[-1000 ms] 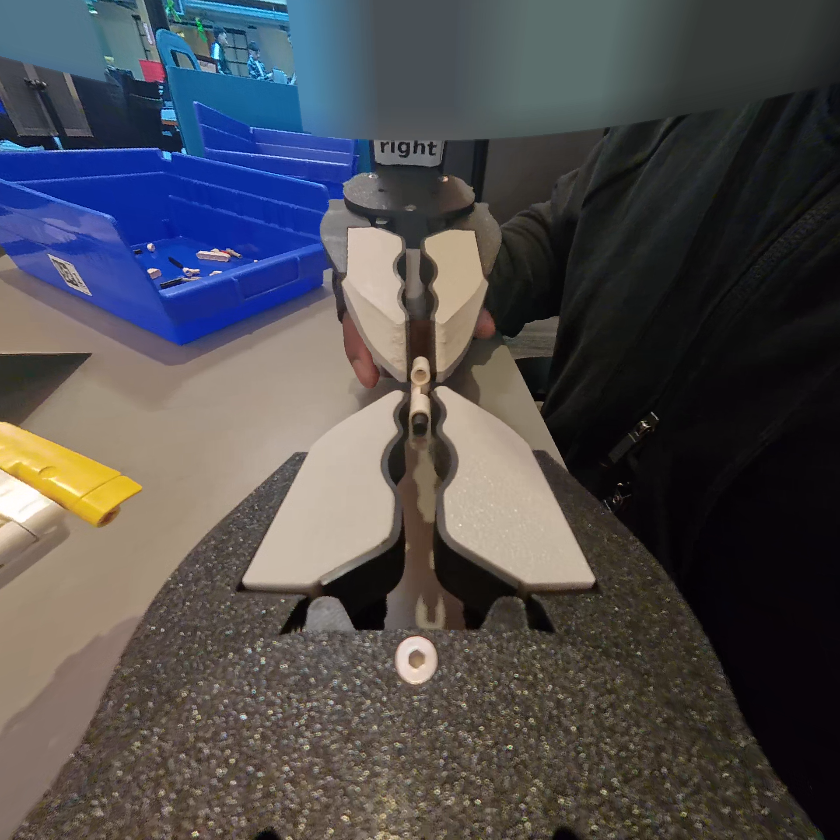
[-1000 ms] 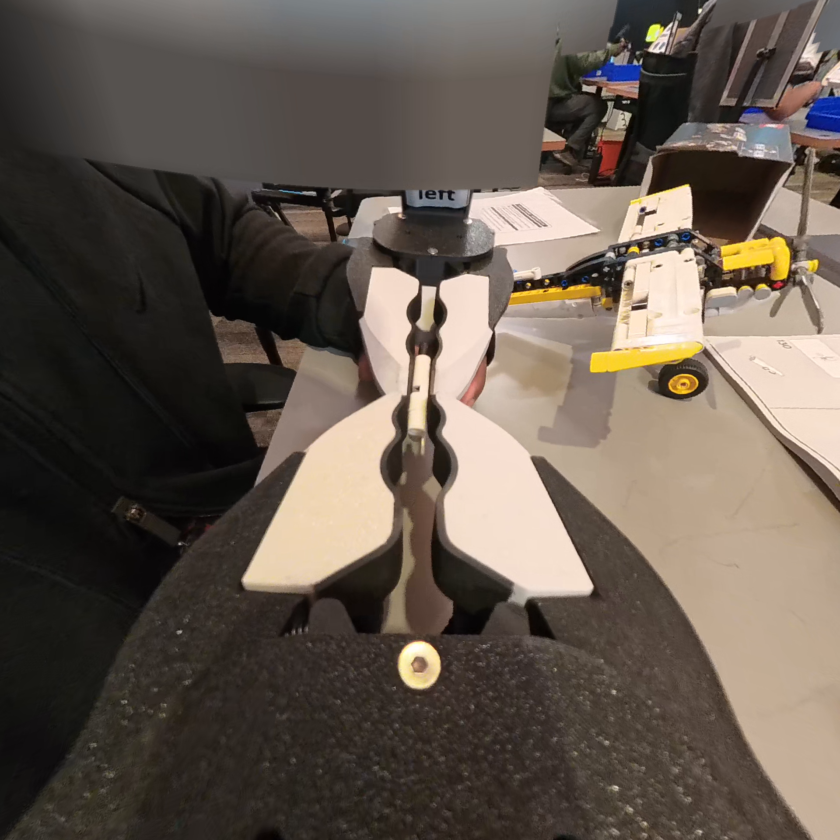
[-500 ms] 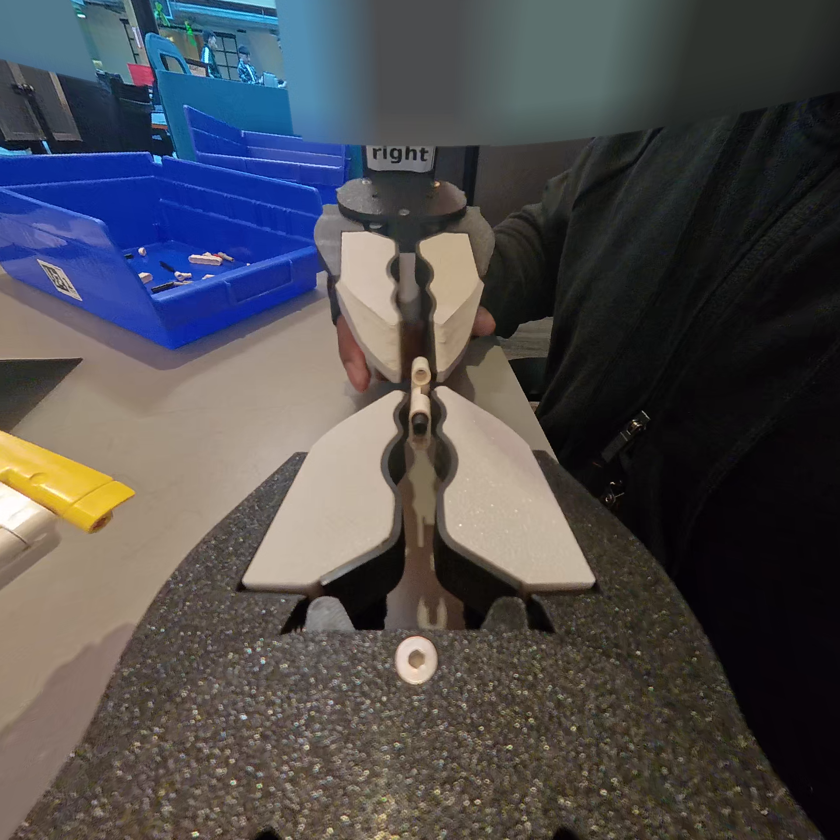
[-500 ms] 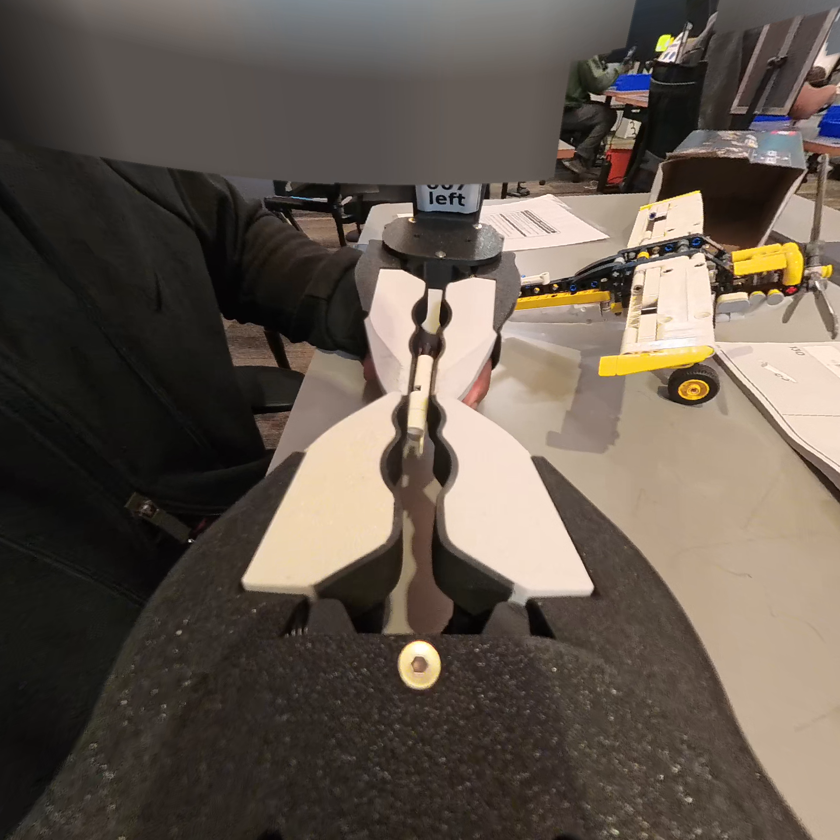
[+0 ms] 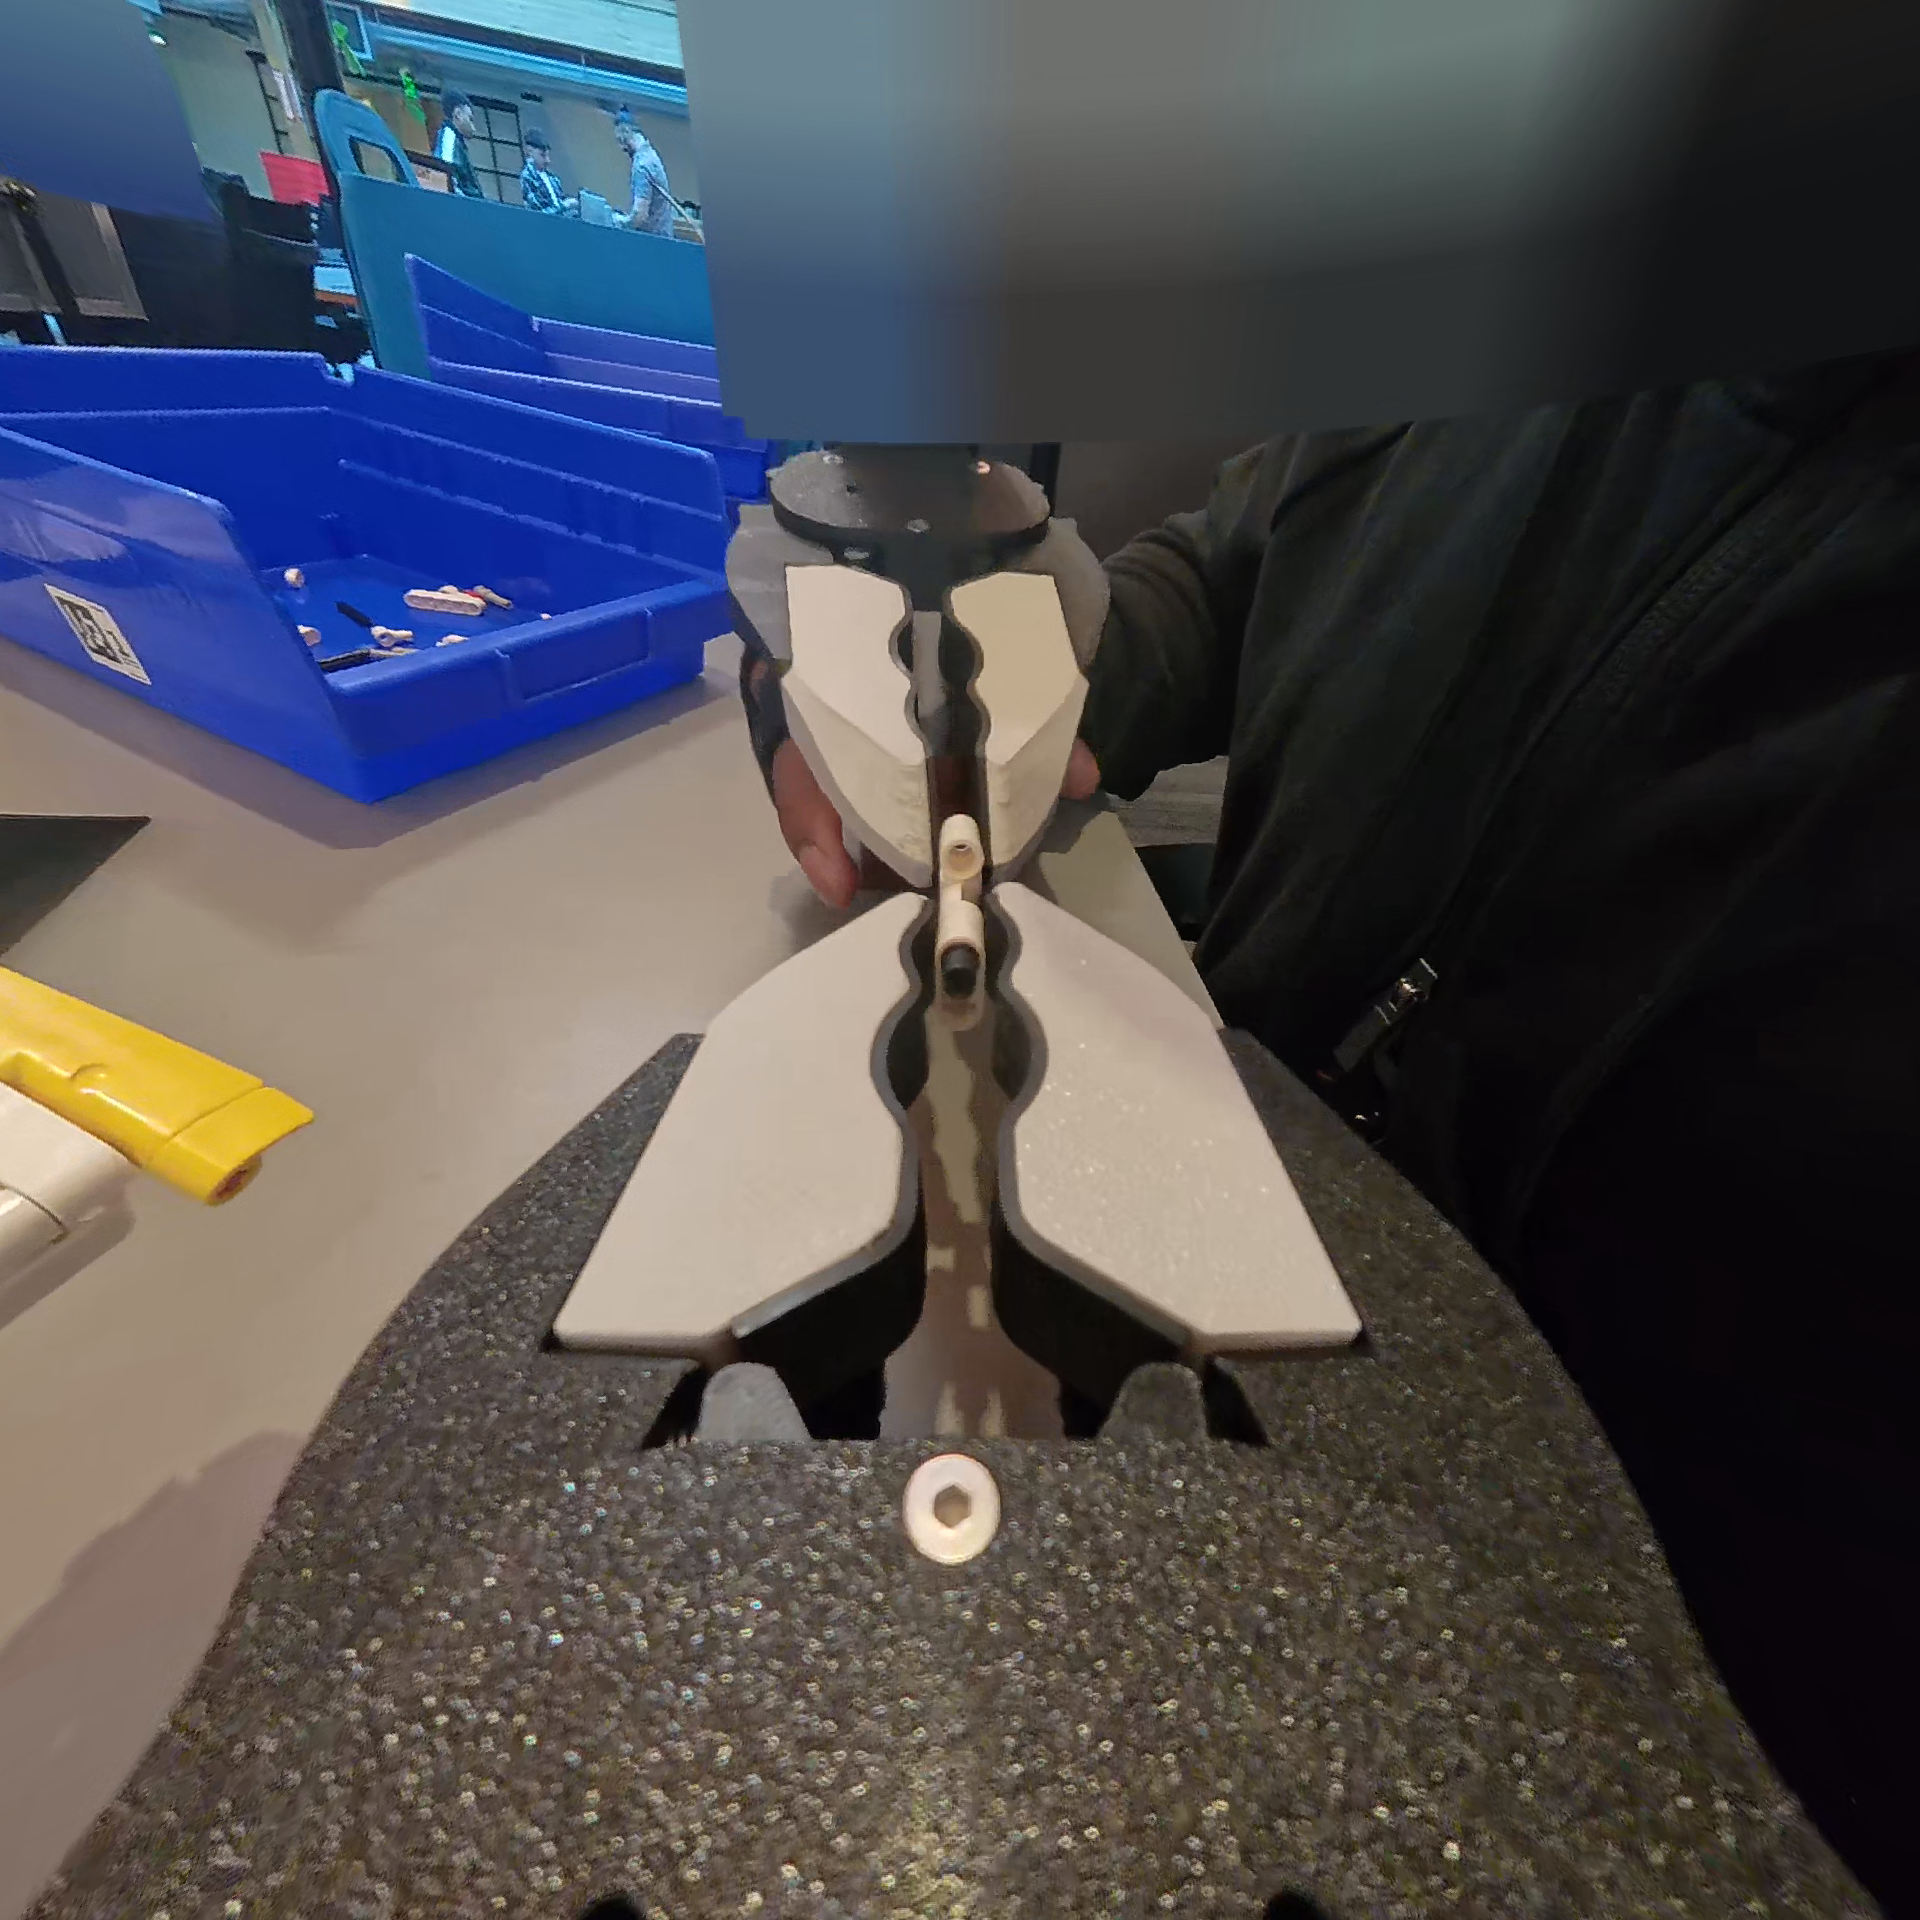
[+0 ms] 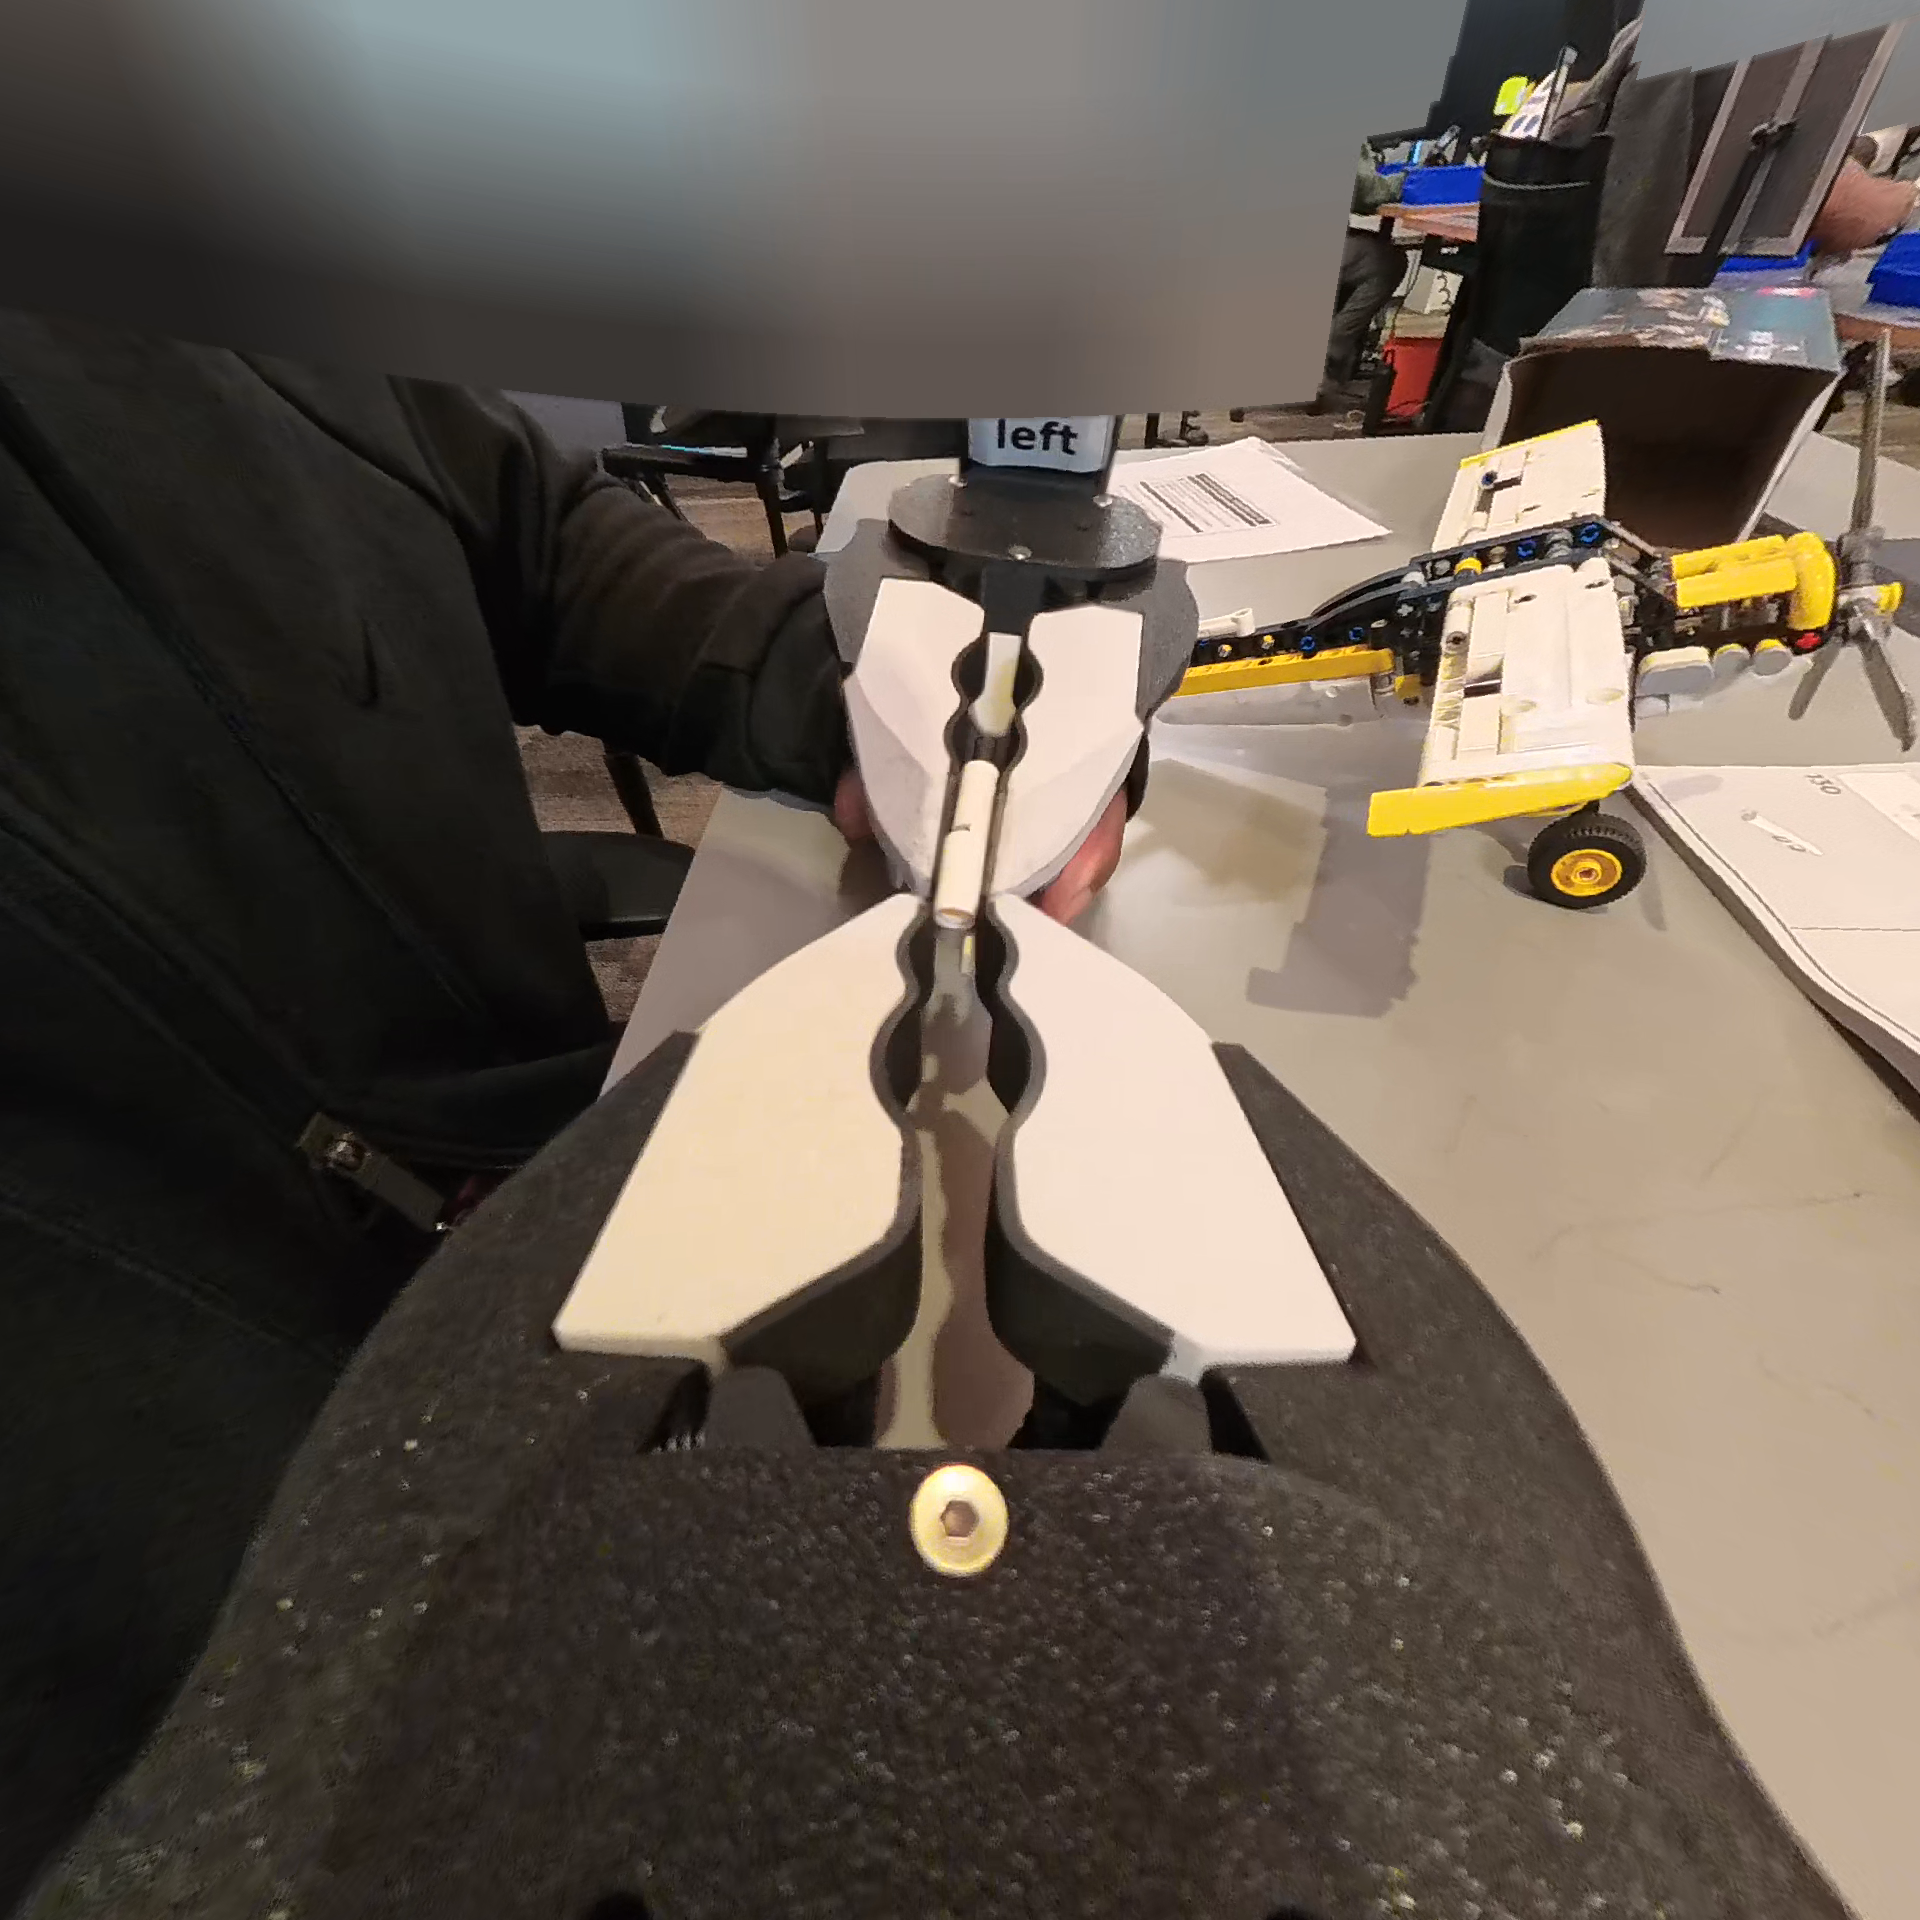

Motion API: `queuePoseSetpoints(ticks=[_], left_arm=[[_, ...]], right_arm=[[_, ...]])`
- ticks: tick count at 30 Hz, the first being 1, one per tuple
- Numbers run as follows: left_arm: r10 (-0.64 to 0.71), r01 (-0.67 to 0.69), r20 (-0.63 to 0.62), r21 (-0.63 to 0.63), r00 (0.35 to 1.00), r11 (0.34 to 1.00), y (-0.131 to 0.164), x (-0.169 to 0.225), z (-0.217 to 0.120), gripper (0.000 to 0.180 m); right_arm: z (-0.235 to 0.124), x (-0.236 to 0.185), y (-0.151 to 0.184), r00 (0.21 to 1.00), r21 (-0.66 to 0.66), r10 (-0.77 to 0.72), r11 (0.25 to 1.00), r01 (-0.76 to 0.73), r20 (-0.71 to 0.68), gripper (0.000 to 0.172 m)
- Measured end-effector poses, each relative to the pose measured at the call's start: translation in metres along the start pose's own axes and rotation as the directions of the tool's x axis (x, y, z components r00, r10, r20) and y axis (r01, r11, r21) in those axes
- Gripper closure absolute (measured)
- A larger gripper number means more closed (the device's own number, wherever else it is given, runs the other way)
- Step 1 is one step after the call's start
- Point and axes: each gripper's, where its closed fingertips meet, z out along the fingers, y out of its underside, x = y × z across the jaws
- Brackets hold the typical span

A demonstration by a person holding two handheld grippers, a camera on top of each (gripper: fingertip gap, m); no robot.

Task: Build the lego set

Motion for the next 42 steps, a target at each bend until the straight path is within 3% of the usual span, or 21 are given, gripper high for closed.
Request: queuePoseSetpoints(ticks=[13,23,28,42], left_arm=[[-0.027,0.027,-0.034,-0.006,0.999,1.000,0.001,0.003,0.000,0.173],[-0.008,0.008,0.031,0.001,0.999,1.000,0.000,-0.003,0.000,0.173],[-0.005,0.004,0.037,0.009,0.999,1.000,-0.001,-0.004,0.000,0.173],[-0.008,0.008,0.023,0.004,1.000,1.000,0.000,-0.003,0.000,0.173]], right_arm=[[0.001,-0.003,0.000,0.999,-0.003,-0.009,1.000,0.009,0.048,0.165],[0.001,0.007,-0.007,0.999,0.024,0.020,1.000,-0.019,-0.039,0.153],[0.004,0.005,-0.008,0.999,0.037,0.007,0.999,-0.005,-0.050,0.164],[0.004,0.004,-0.007,0.997,0.047,-0.019,0.999,0.022,-0.069,0.164]])
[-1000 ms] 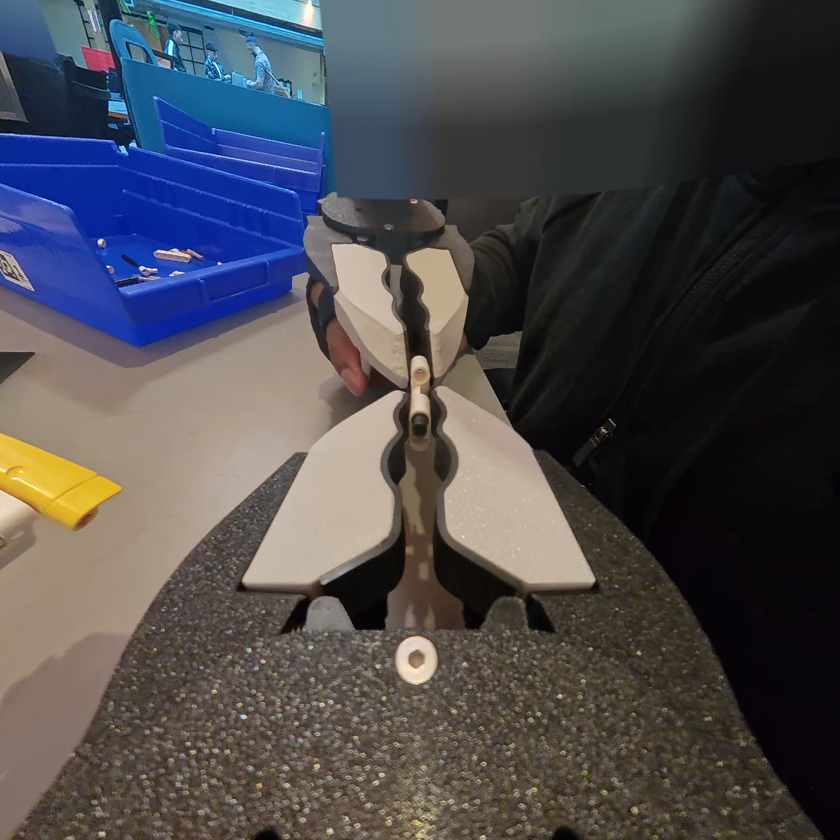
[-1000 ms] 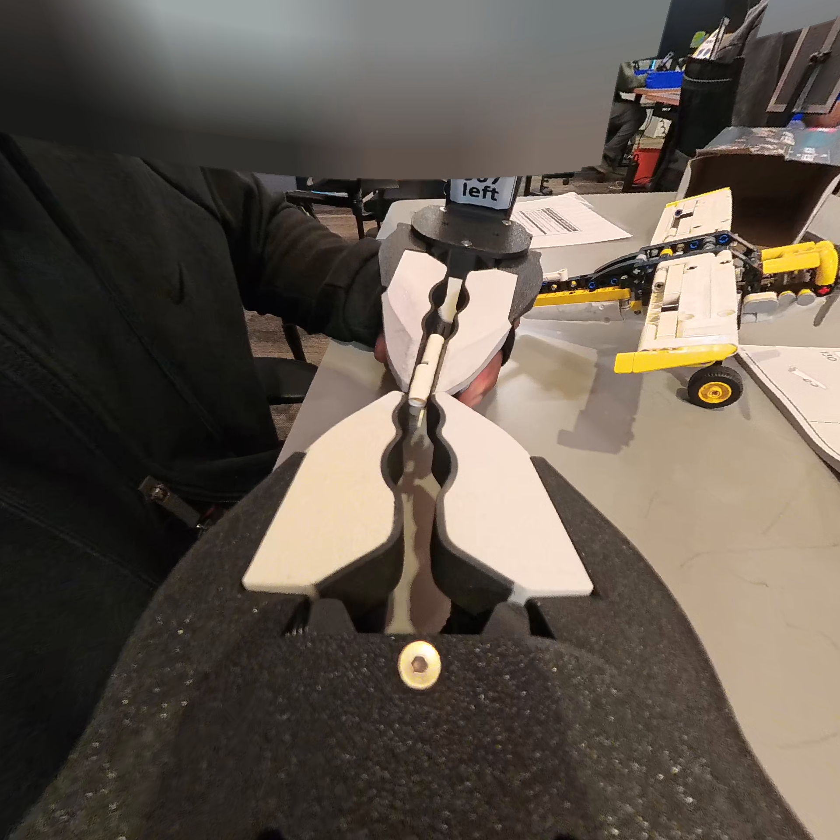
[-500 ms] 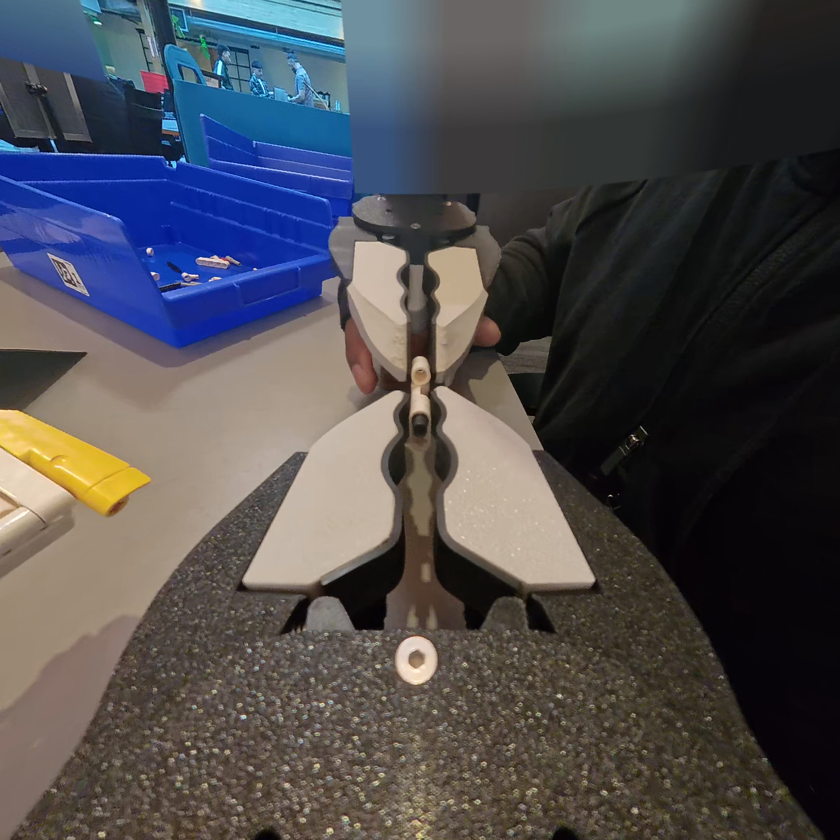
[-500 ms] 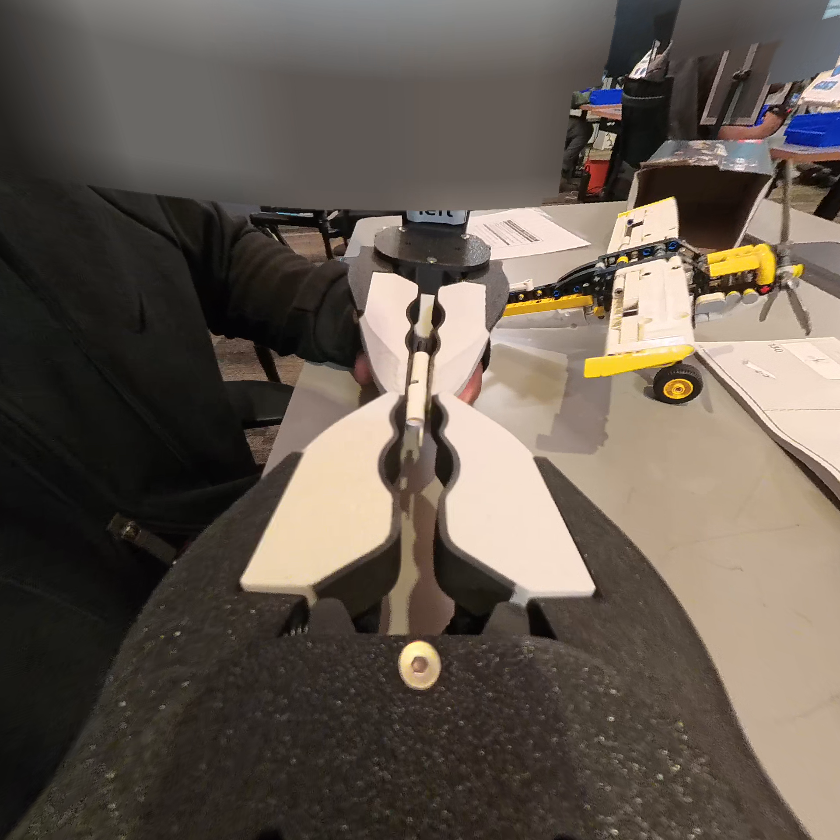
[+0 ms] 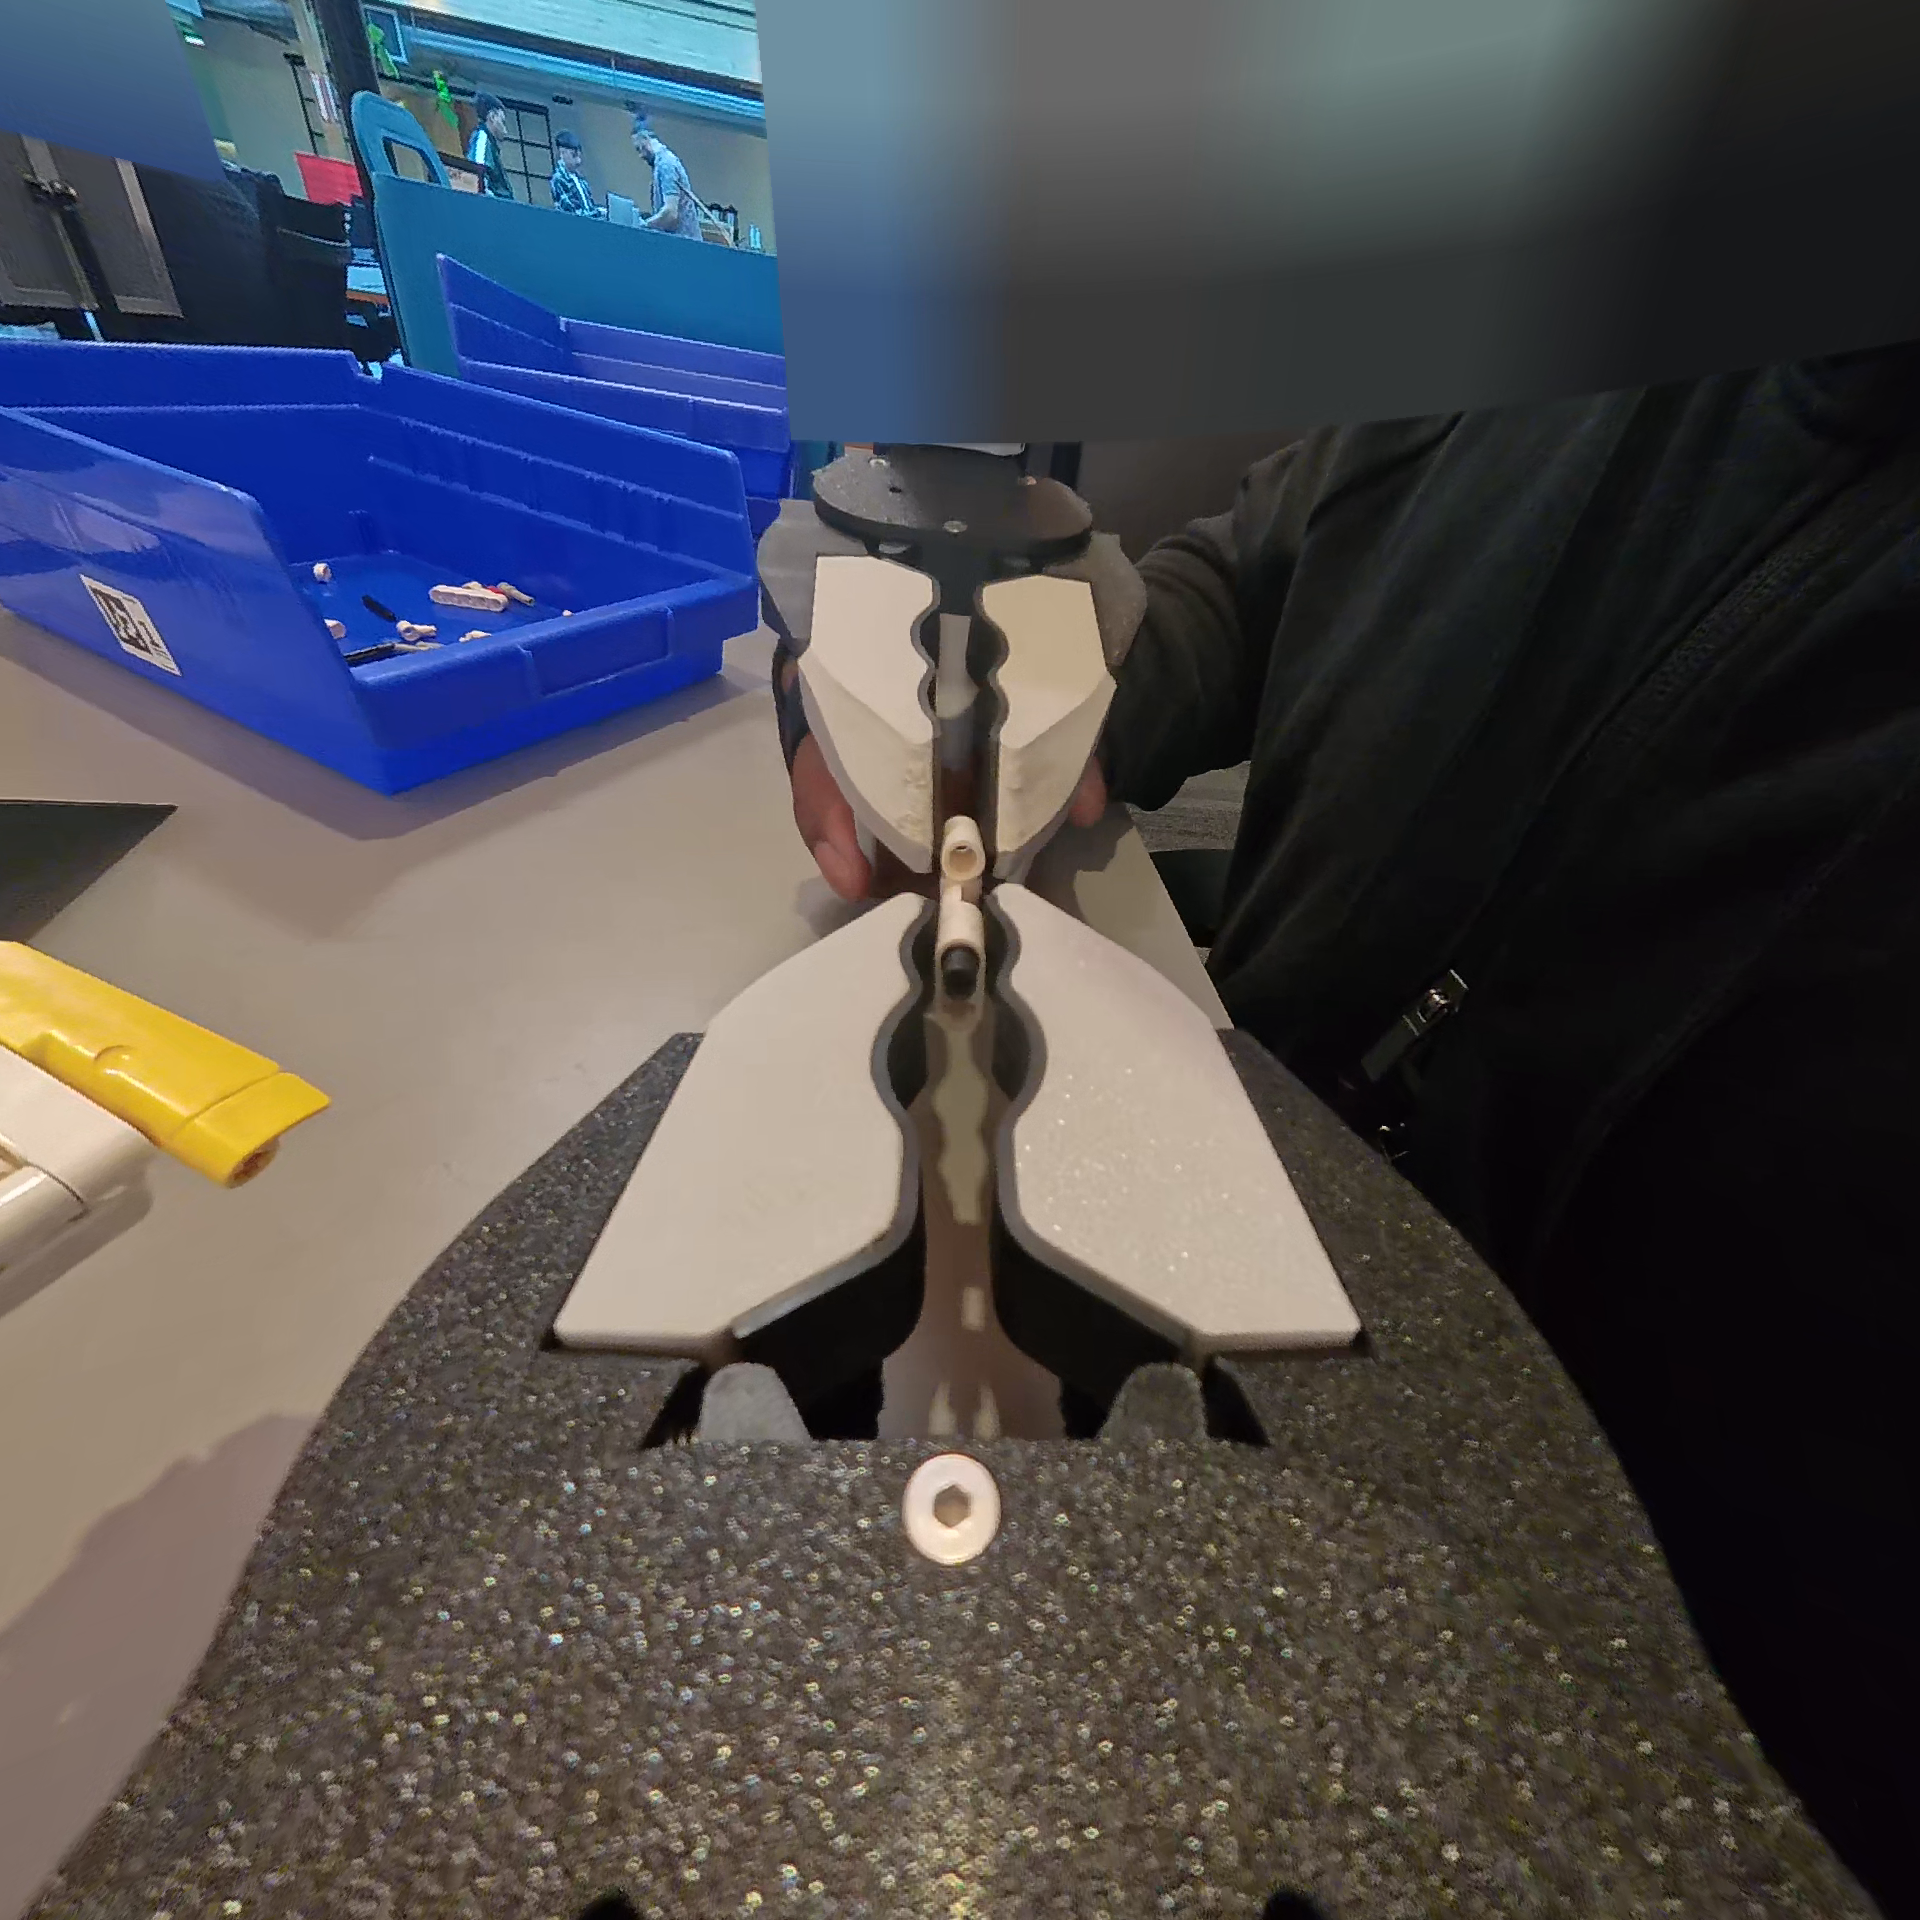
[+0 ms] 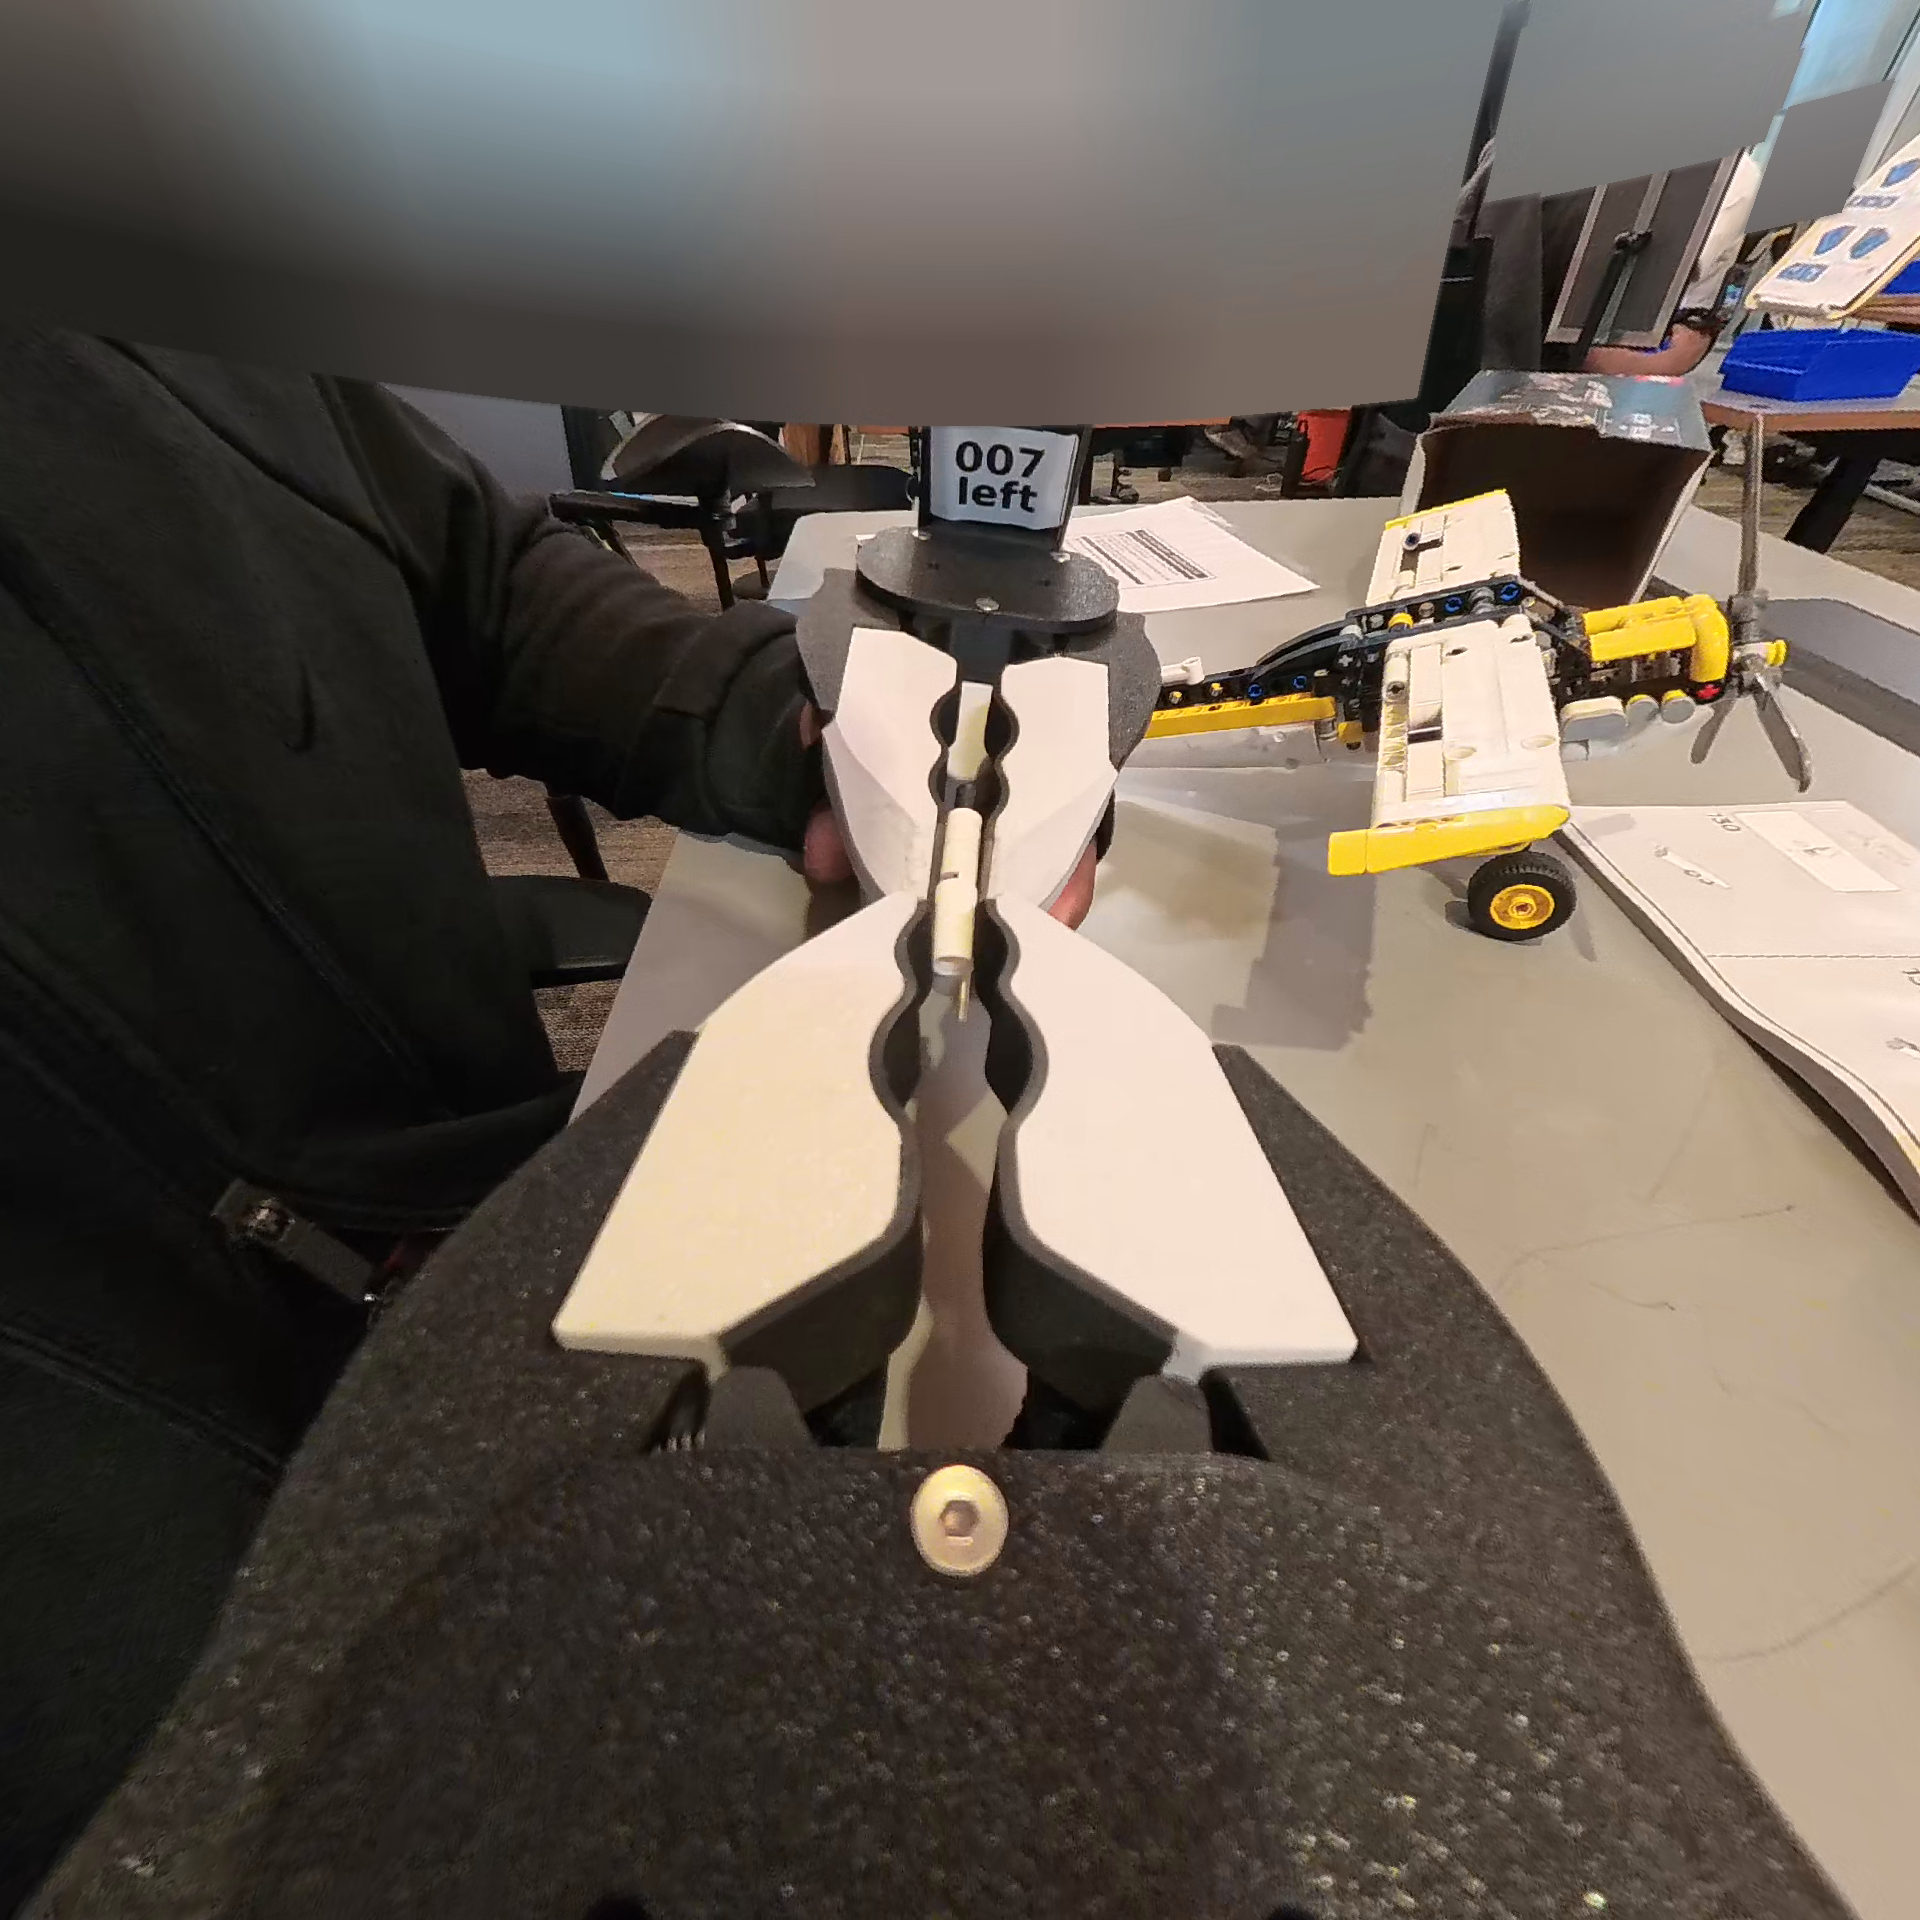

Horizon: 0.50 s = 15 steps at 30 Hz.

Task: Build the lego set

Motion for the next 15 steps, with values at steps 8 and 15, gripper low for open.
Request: queuePoseSetpoints(ticks=[8,15], left_arm=[[-0.028,0.029,0.037,-0.013,0.999,1.000,0.002,-0.007,0.001,0.173],[-0.051,0.052,0.050,-0.009,0.997,0.999,0.001,-0.011,0.000,0.173]], right_arm=[[-0.002,0.008,0.004,0.999,-0.014,0.033,0.999,-0.033,-0.035,0.164],[-0.006,0.014,0.015,0.998,-0.073,0.058,0.996,-0.060,-0.031,0.154]])
